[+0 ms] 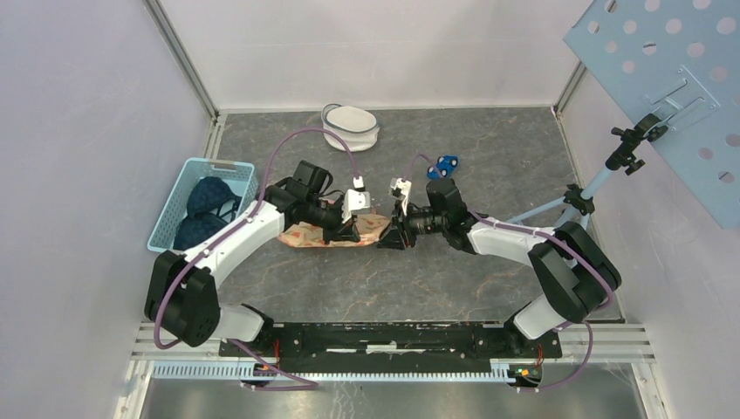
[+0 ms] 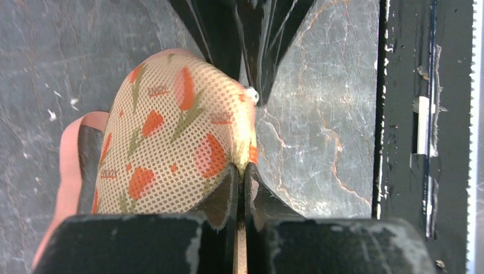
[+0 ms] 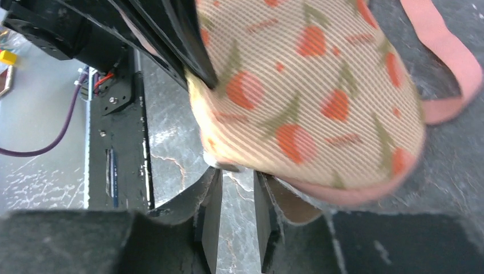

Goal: Unzip the laundry bag and remove the bra
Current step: Unzip the laundry bag at the center of the board.

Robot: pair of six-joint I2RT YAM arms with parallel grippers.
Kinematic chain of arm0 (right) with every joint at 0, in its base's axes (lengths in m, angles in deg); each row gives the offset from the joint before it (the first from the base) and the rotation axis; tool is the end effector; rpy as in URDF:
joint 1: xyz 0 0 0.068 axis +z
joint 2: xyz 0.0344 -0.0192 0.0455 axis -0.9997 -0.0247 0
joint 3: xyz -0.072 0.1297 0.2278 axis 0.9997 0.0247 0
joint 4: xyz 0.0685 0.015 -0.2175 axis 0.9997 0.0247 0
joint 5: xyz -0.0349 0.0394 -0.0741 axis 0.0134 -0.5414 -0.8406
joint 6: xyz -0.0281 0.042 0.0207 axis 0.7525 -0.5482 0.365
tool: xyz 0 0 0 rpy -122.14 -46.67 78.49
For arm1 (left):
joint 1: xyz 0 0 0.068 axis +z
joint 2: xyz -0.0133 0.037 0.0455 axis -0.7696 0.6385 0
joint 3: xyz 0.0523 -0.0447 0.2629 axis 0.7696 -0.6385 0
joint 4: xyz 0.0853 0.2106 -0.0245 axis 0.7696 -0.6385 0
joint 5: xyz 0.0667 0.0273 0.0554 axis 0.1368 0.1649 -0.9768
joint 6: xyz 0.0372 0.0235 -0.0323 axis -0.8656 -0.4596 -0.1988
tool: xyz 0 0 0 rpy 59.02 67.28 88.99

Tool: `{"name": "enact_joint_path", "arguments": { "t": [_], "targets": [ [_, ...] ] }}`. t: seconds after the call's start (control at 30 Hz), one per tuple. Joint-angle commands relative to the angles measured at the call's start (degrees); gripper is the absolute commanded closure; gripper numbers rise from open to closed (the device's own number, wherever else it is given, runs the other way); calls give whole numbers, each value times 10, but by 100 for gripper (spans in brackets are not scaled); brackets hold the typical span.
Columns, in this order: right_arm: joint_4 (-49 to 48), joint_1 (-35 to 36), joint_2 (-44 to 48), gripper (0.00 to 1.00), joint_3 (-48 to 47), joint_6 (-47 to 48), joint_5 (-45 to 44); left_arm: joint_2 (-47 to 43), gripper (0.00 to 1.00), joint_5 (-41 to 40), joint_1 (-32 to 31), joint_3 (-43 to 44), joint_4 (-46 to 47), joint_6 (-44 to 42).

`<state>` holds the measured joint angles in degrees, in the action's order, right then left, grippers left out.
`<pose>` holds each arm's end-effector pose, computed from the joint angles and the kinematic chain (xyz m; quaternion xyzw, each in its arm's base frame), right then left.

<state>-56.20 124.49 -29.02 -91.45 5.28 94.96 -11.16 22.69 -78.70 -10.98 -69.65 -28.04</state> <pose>0.2183 0.1913 0.2167 -0.3896 0.7144 0.4947 0.3053 0.1981 -0.1362 0.2634 0.6056 0.6575 -0.3271 0.3065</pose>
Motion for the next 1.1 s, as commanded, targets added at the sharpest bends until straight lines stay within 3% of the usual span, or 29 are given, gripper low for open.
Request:
{"name": "enact_joint_path", "arguments": {
  "t": [0.0, 0.2, 0.43, 0.67, 1.07],
  "targets": [
    [-30, -14, 12, 64, 18, -51, -50, -13, 98, 10, 16, 8, -49, 13],
    [-52, -14, 18, 54, 17, -77, -72, -14, 98, -8, 16, 6, -23, 78],
    [-37, -11, 40, 52, 28, -64, -51, 4, 98, -20, 17, 13, 38, 198],
    [-77, -8, 44, 51, 39, -54, -1, 9, 98, 10, 17, 18, 42, 197],
    [-148, 1, 11, 53, 23, -91, 4, 13, 98, 49, 17, 29, 24, 189]
  ]
}}
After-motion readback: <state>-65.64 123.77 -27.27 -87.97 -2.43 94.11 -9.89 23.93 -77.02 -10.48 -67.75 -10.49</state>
